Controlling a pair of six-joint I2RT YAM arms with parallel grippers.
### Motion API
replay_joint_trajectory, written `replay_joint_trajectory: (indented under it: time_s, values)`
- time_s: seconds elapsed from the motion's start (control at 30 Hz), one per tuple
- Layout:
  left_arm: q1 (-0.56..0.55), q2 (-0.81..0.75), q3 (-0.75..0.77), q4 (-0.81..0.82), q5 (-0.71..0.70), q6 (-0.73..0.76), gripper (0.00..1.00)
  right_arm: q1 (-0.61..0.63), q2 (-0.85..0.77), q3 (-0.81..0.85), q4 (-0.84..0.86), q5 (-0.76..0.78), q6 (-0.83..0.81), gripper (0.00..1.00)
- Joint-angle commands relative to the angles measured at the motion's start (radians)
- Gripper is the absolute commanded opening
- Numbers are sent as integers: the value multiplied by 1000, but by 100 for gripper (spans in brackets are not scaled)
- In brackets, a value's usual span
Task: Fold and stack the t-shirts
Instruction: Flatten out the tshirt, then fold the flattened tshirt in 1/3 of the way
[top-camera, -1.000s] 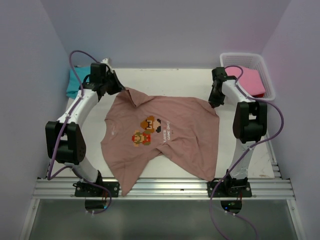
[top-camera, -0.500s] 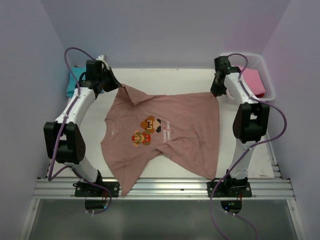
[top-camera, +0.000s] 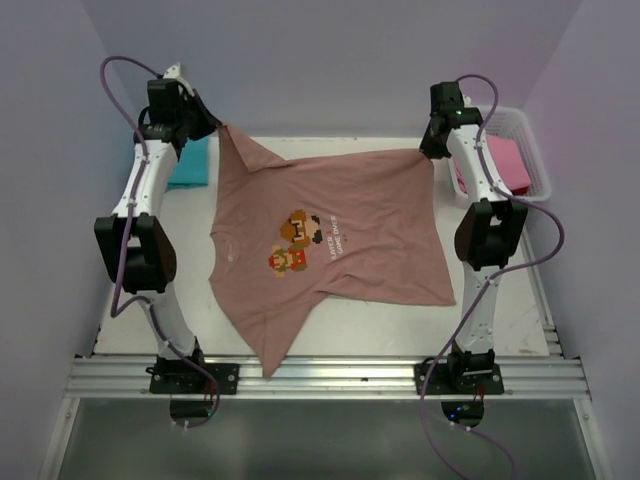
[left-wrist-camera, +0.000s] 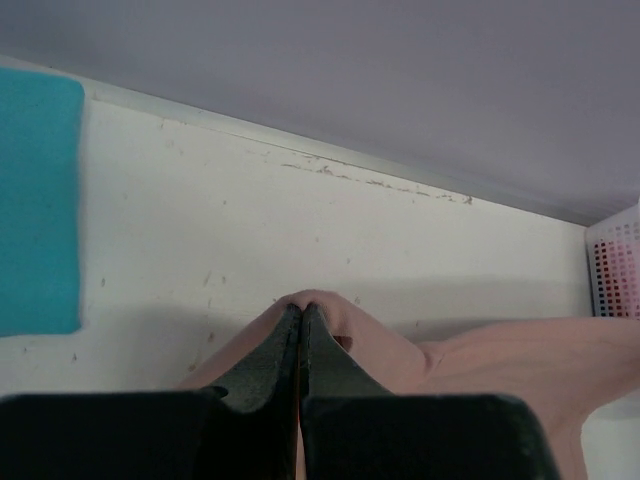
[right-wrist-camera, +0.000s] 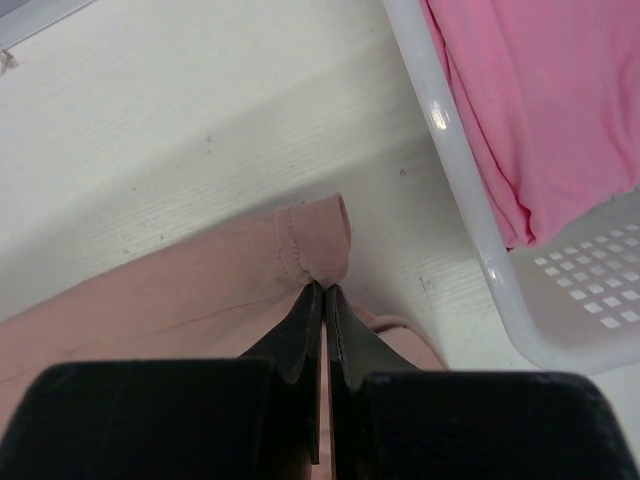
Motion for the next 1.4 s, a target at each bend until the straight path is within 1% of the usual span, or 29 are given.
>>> replay_joint_trajectory:
  time_s: [0.0,0.17,0.3,0.43,0.5,0.53,0.57,0.6,0.63,0.67,0.73,0.77,0.87,1.07,1.13,1.37]
  values:
    - [10,86,88,34,44,14,0,-7,60,66,-17,-12,-6,0]
    - [10,222,174,60,79,-2,0,-9,118,80,44,-35,5,0]
    - [12,294,222,88,104,0,0,-9,163,105,62,-38,-2,0]
    - [13,311,194,120,151,-21,0,-9,147,48,104,-30,-15,0]
    - [12,292,133,134,159,-22,0,-9,130,-6,111,-30,-18,0]
    - [10,258,107,135,156,-20,0,-9,105,-29,128,-24,-21,0]
    - [10,235,75,138,151,-19,0,-9,88,-85,136,-20,-24,0]
    - [10,207,-2,152,144,-14,0,-9,74,-119,148,-16,-27,0]
    - [10,143,-46,163,130,-5,0,-9,52,-151,176,-12,-30,0]
    - [10,109,-145,195,121,-2,0,-9,20,-212,185,-6,-32,0]
    - [12,2,-240,223,96,1,0,-10,-15,-300,213,5,-35,0]
    - [12,-29,-314,233,86,3,0,-10,-49,-326,220,7,-38,0]
    - [10,-129,-421,220,64,3,0,-10,-101,-424,254,19,-44,0]
    - [12,-302,-603,195,20,17,0,-10,-147,-547,282,25,-52,0]
    - [10,-357,-640,198,9,24,0,-12,-156,-572,291,27,-52,0]
    - [10,-460,-728,146,10,24,0,-9,-179,-627,292,25,-52,0]
